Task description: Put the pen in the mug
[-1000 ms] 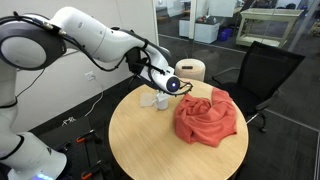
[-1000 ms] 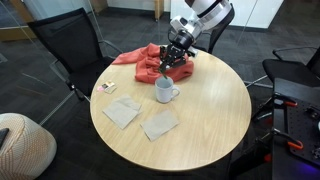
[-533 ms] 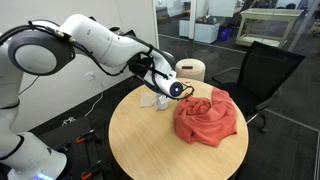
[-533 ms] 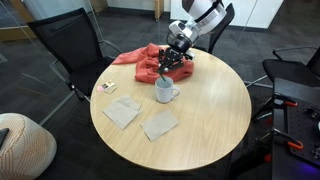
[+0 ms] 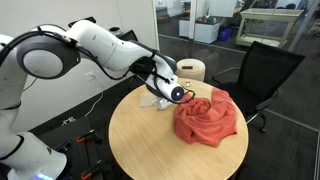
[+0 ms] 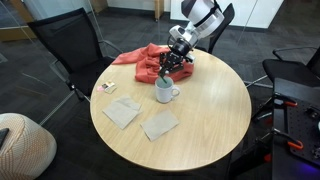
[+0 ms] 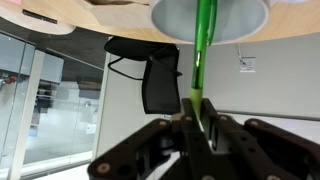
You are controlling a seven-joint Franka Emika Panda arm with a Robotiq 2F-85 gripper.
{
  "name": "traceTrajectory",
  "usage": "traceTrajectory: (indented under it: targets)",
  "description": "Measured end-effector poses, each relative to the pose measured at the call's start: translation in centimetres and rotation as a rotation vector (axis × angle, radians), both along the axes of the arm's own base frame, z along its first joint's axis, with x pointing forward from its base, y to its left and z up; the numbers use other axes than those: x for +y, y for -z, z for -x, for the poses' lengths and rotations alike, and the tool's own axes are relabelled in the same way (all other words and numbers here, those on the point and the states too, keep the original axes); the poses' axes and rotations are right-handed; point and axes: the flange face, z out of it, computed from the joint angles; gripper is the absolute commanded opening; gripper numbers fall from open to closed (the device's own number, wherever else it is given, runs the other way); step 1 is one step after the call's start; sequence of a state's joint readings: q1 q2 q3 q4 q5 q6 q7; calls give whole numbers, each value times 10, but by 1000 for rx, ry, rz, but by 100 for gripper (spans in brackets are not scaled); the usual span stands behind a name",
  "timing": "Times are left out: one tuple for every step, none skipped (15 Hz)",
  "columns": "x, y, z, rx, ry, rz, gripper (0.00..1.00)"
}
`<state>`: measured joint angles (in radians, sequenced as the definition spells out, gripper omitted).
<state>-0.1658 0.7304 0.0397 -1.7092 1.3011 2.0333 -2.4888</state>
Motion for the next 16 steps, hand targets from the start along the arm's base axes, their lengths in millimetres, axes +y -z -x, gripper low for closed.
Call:
traceTrajectory:
  targets:
    - [-1,2,0,3,2,1,52]
    - [-2,4,1,5,3,2,58]
    - [-3,5,1,7,4,2,67]
    - [-3,5,1,8,4,2,74]
    - [-3,6,1,8,5,3,82]
    - [-4,6,1,8,5,3,89]
    - [-4,6,1,8,5,3,98]
    - [-4,6,1,8,5,3,100]
    - [-3,6,1,8,5,3,100]
    - [-3,6,1,8,4,3,100]
    - [-3,6,1,8,4,3,100]
    - [-3,6,1,8,4,3,100]
    - [-3,6,1,9,4,3,100]
    - [-3,7,1,10,4,3,100]
    - [-3,8,2,12,4,3,100]
    - [-3,9,2,14,4,3,100]
